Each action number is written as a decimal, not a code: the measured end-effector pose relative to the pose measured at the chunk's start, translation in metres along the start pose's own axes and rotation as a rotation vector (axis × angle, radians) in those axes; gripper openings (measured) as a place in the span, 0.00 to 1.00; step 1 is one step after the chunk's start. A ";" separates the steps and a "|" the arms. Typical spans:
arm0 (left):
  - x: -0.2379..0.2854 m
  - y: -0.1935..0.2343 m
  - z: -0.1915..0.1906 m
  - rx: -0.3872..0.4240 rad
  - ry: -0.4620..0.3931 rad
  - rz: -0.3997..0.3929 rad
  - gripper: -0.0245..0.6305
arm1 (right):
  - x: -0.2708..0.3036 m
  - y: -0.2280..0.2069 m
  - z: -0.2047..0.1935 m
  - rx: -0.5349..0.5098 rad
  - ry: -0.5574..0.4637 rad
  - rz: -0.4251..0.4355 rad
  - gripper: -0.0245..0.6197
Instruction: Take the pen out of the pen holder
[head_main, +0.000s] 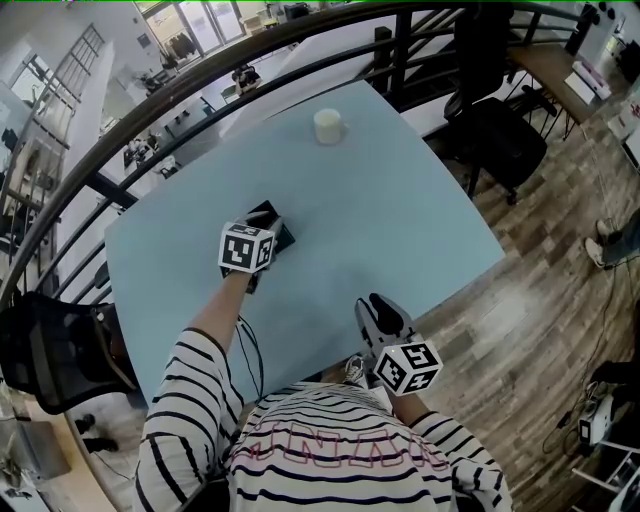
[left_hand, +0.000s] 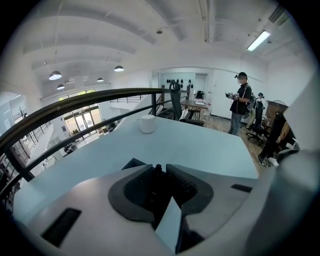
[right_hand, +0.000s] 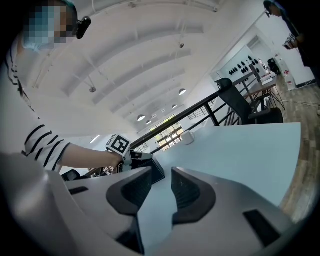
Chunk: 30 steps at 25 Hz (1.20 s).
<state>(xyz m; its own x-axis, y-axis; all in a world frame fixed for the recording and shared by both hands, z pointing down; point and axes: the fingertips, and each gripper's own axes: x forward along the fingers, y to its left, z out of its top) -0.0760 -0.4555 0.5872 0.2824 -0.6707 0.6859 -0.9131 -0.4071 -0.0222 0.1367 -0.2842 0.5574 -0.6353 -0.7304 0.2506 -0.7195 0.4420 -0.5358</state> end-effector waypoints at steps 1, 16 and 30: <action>0.000 -0.001 -0.001 0.014 0.005 0.001 0.19 | 0.000 -0.001 0.000 0.001 0.000 -0.001 0.25; 0.000 0.000 -0.003 0.081 0.026 0.006 0.13 | -0.005 -0.004 0.001 0.008 -0.004 -0.023 0.24; -0.034 0.000 0.031 0.136 -0.138 0.068 0.12 | -0.021 -0.003 0.002 -0.006 -0.011 -0.009 0.23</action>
<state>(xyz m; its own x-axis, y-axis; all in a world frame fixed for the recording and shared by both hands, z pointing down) -0.0765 -0.4519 0.5415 0.2672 -0.7744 0.5734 -0.8861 -0.4313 -0.1696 0.1525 -0.2714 0.5517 -0.6257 -0.7401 0.2467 -0.7269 0.4383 -0.5287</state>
